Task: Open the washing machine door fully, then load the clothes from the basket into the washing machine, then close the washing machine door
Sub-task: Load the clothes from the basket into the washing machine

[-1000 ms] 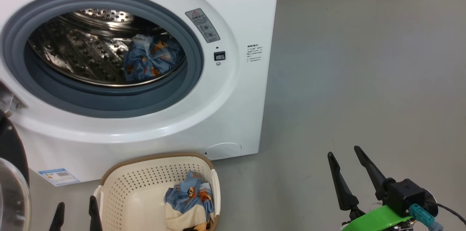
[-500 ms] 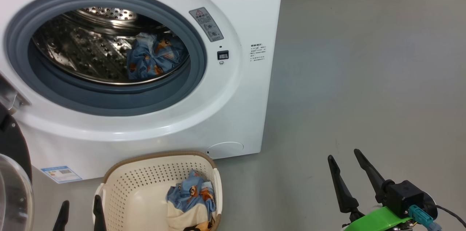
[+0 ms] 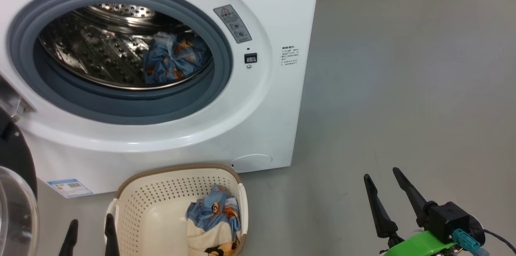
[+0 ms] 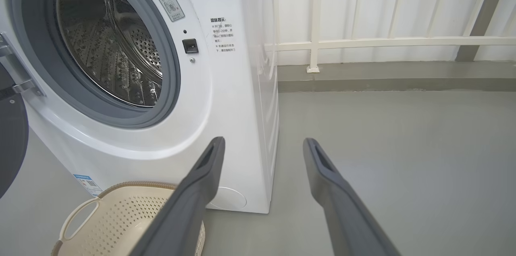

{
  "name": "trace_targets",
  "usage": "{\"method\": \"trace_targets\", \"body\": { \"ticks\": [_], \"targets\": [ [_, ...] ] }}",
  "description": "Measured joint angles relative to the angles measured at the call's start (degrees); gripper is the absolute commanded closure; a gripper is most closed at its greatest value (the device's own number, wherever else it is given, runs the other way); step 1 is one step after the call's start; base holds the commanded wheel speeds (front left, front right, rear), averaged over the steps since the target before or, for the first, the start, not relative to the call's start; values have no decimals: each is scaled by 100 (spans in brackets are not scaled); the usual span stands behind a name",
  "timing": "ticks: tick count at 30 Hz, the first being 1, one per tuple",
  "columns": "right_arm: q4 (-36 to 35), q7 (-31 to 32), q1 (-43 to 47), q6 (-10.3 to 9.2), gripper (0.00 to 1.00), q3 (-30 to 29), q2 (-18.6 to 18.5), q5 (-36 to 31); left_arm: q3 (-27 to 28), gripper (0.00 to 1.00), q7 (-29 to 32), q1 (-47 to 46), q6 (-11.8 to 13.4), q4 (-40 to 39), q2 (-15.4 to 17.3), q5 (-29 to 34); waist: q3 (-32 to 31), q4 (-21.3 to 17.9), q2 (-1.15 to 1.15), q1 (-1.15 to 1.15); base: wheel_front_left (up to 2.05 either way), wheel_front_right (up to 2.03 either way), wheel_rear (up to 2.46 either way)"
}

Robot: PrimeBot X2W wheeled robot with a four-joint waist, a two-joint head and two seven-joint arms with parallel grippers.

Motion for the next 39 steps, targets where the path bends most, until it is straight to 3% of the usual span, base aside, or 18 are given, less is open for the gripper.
{"method": "trace_targets", "body": {
  "ticks": [9, 20, 32, 39],
  "targets": [
    [47, 1, -5, -1, 0, -44, 0, 11, -96, 0, 0, -229, -102, 91, -5, -23, 344, 22, 0, 0, 0, 0, 0],
    [30, 0, -361, 0, 0, 33, -1, 13, -335, 0, -1, -1146, -355, 572, -21, -99, 1213, 45, 0, 0, 0, 0, 0],
    [-41, 0, -1006, 0, 0, 233, -7, 77, -342, 0, -1, -2491, -759, 1882, -41, -202, 2389, -36, 0, 0, 0, 0, 0],
    [-126, 0, -1269, 0, 0, 391, -14, 167, -379, 0, -1, -3378, -837, 2802, 92, -332, 3009, -189, 0, 0, 0, 0, 0]
  ]
}}
